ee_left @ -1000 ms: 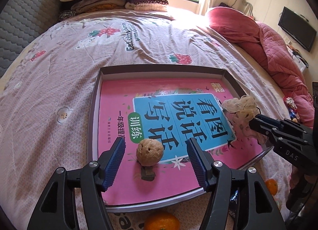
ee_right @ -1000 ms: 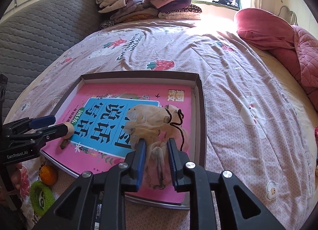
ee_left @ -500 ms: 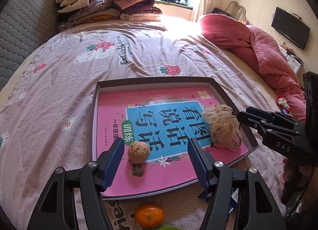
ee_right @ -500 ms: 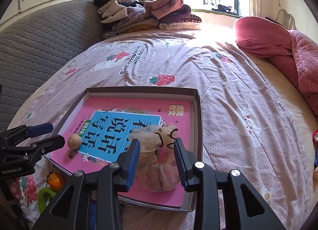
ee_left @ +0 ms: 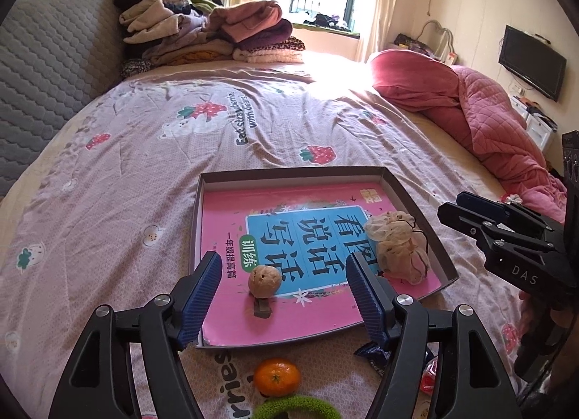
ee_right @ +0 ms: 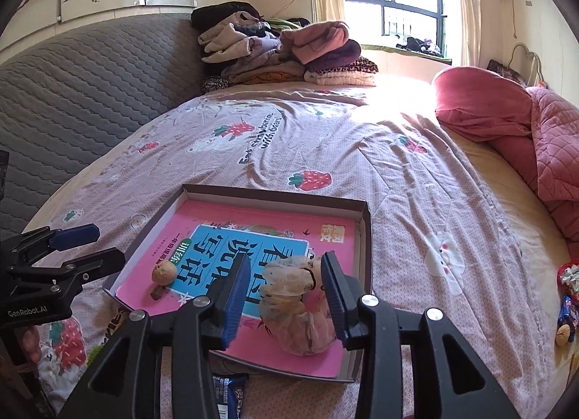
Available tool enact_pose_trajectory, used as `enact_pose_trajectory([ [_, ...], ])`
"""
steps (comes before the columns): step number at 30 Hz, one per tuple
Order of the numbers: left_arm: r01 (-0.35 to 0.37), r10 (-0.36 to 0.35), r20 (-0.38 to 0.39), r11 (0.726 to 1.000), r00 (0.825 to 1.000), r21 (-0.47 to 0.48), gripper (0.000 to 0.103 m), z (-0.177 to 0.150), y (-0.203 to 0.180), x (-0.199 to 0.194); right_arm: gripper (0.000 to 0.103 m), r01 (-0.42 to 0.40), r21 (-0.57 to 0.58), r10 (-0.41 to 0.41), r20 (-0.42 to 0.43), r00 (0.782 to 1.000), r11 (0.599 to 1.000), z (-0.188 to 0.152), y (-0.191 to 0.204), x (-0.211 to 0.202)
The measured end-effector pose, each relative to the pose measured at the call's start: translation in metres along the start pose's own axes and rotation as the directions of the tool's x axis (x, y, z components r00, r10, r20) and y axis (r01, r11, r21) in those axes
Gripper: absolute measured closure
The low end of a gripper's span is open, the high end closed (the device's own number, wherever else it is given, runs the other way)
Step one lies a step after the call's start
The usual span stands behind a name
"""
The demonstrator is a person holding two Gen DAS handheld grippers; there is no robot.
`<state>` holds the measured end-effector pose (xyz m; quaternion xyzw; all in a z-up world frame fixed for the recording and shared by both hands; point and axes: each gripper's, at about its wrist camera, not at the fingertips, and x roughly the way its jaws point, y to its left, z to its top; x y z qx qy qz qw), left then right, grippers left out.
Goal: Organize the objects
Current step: 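Withdraw both open tools from the tray toward the remaining objects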
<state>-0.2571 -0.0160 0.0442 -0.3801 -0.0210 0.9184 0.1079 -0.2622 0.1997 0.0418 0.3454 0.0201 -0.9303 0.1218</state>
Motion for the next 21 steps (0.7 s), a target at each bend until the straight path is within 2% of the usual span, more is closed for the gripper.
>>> enact_pose_trajectory([
  [7,-0.028,0.028,0.047,1.000,0.999,0.007,0.029,-0.004,-0.003,-0.030,0.059,-0.012,-0.040,0.014,0.066,0.998,0.999,0.005,0.014,-0.028],
  [21,-0.025,0.025,0.062,1.000,0.998,-0.013,0.029,-0.034,-0.005,-0.071,0.058,-0.031,-0.081,0.046,0.184,0.982,0.996,0.003,0.041,-0.090],
])
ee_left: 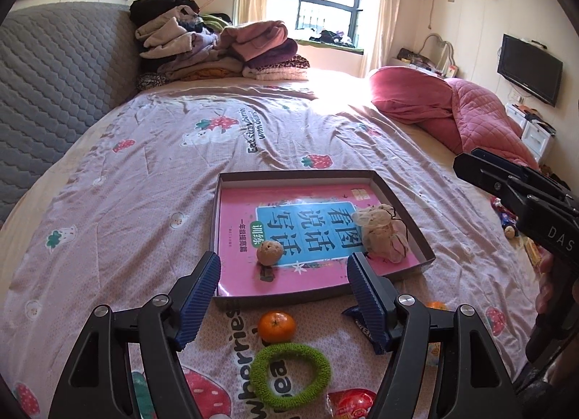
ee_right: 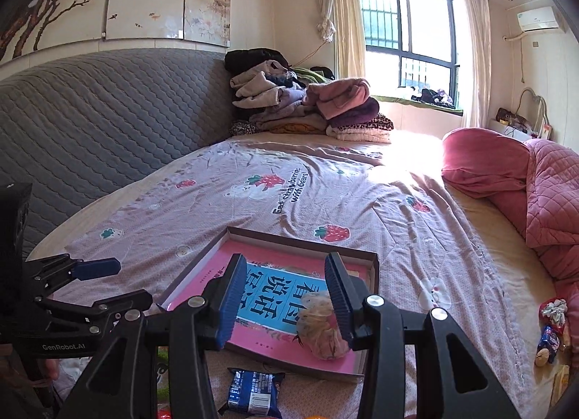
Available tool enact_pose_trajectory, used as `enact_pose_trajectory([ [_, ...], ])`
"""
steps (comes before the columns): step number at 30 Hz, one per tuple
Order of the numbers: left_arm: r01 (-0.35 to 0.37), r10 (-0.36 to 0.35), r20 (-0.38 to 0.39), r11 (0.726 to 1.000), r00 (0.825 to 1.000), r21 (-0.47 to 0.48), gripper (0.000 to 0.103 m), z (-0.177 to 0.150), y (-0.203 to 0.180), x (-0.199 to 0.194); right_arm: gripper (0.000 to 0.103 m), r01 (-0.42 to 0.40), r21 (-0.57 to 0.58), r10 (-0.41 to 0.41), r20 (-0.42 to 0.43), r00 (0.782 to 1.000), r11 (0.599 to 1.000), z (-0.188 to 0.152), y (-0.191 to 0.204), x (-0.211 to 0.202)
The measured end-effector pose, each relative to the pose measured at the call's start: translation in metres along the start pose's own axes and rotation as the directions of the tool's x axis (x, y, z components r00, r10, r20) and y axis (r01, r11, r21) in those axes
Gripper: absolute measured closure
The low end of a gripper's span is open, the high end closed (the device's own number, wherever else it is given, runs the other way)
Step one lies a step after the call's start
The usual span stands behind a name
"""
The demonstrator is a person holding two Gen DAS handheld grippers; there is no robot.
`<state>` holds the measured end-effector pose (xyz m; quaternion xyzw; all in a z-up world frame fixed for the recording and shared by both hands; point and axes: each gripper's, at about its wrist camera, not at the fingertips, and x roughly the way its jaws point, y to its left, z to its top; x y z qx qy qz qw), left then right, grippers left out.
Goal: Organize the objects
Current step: 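Withdraw both open tools from the tray toward the remaining objects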
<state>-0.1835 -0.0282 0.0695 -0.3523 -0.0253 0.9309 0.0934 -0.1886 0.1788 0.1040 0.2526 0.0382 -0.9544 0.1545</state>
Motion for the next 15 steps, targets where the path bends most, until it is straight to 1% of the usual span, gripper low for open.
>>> enact_pose_trajectory([
  [6,-0.009,0.009,-0.003,1.000,1.000,-0.001,0.029,-0.012,0.001,-0.009,0.058,0.007,-0.019,-0.007,0.030,1.000,1.000,-0.003,0.007,-0.018],
  [15,-0.020,0.020,-0.014,1.000,1.000,-0.009,0.029,-0.025,0.003,-0.014,0.058,0.021,-0.024,-0.020,0.026,0.999,0.999,-0.021,0.009,-0.031],
])
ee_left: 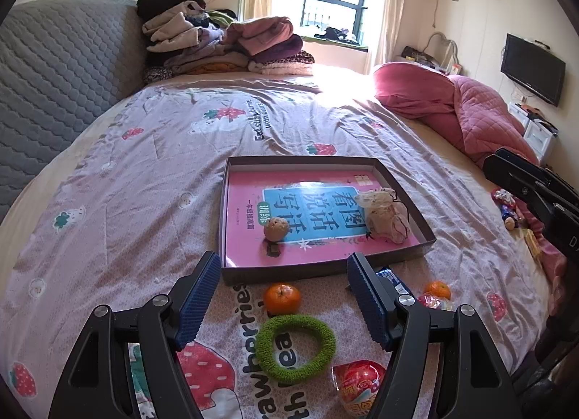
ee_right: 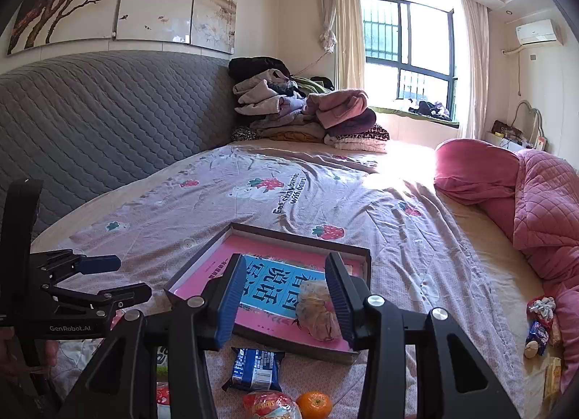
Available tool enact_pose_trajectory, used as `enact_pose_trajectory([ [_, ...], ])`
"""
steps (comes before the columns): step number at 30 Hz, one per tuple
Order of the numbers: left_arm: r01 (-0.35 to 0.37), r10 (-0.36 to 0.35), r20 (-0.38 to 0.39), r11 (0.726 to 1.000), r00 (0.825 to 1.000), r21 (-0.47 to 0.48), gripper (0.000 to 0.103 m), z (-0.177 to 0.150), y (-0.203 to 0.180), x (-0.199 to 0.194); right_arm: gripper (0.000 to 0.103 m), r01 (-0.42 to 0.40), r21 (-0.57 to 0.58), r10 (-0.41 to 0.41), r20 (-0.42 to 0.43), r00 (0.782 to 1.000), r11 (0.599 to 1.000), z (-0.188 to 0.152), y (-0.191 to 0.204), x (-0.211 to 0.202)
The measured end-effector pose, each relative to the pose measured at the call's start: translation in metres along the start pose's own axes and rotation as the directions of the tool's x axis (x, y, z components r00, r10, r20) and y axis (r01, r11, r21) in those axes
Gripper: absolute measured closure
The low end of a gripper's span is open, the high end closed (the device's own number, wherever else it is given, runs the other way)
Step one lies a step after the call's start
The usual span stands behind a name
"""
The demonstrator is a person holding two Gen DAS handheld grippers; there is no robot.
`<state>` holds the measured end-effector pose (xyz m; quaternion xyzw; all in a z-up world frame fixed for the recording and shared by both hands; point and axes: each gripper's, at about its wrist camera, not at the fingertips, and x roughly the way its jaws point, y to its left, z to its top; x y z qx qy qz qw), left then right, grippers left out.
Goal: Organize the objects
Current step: 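Withdraw both open tools from the tray toward the remaining objects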
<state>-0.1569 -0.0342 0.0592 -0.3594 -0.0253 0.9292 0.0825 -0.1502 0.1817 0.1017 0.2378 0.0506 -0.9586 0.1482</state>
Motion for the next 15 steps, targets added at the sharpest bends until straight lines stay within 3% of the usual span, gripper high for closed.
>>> enact_pose_trajectory([
  [15,-0.009,0.009,-0.031,1.000,0.999,0.002,0.029,-0.022,-0.001,-0.004,0.058,-0.003,0.003,0.003,-0.010,1.000,1.000,-0.016,0.000,-0.012],
])
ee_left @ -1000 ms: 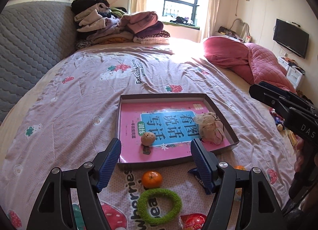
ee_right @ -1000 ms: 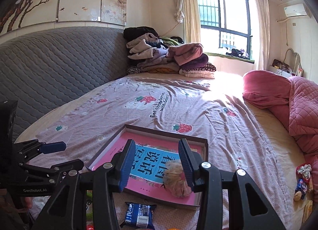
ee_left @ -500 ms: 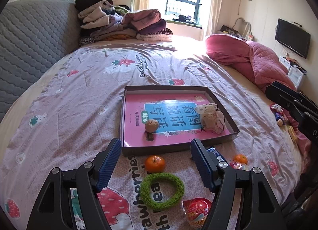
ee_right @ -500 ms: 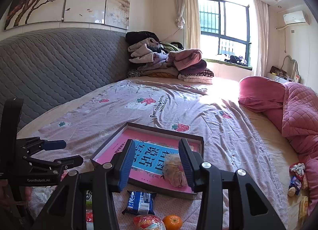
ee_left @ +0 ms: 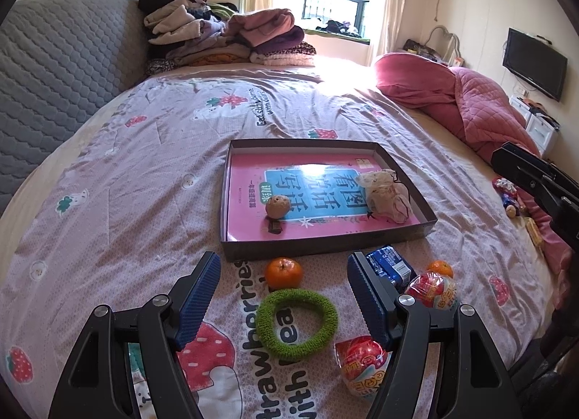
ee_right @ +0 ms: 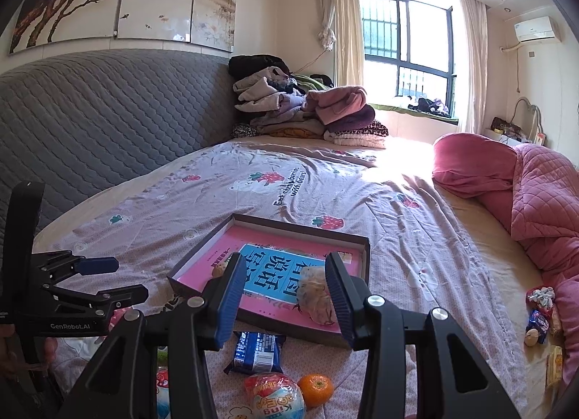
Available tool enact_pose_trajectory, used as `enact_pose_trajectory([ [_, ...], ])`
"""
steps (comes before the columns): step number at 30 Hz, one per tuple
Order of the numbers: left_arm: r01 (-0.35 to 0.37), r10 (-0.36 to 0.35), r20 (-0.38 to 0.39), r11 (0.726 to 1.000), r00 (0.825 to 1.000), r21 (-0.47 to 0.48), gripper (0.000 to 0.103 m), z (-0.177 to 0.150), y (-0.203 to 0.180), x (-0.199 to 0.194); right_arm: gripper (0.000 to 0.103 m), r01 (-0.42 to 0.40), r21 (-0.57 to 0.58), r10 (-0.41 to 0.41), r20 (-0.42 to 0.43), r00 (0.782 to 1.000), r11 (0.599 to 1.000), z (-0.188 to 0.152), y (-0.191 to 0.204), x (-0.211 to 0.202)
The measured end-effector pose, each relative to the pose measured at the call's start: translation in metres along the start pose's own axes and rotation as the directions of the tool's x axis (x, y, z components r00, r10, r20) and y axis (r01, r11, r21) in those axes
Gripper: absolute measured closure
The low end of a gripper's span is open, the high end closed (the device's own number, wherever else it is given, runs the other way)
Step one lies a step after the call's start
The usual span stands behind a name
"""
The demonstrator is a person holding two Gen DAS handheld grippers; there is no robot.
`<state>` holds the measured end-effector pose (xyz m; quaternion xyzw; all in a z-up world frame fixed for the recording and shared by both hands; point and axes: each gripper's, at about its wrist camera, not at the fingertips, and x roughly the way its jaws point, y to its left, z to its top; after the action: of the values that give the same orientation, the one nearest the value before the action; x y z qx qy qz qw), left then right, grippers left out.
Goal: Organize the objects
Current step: 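Withdraw both open tools from the tray toward the remaining objects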
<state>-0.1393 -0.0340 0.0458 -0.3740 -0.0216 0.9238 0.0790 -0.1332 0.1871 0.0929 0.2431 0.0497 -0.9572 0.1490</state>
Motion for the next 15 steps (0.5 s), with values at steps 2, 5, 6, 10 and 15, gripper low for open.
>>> enact_pose_trajectory([
  [2,0.006,-0.006,-0.004,1.000,1.000,0.000,0.029,-0.004,-0.002,-0.001,0.058,-0.001,0.002,0.001,-0.001,1.000,1.000,-0.003,0.000,-0.002],
  [5,0.010,-0.009,-0.009,1.000,1.000,0.005,0.029,-0.009,-0.005,-0.003,0.058,0.000,0.002,0.000,-0.004,1.000,1.000,-0.006,0.000,-0.004],
  [6,0.012,-0.011,-0.013,1.000,1.000,0.009,0.029,-0.010,-0.006,-0.003,0.058,0.002,0.001,-0.002,-0.005,1.000,1.000,-0.007,0.001,-0.004],
  [10,0.014,-0.014,-0.022,1.000,1.000,0.009,0.029,-0.017,-0.009,-0.004,0.058,0.002,-0.007,-0.003,-0.007,1.000,1.000,-0.011,0.003,-0.007],
  [15,0.016,-0.016,-0.037,1.000,0.999,0.011,0.029,-0.025,-0.011,-0.003,0.058,-0.005,-0.012,0.005,-0.022,1.000,1.000,-0.019,0.005,-0.009],
])
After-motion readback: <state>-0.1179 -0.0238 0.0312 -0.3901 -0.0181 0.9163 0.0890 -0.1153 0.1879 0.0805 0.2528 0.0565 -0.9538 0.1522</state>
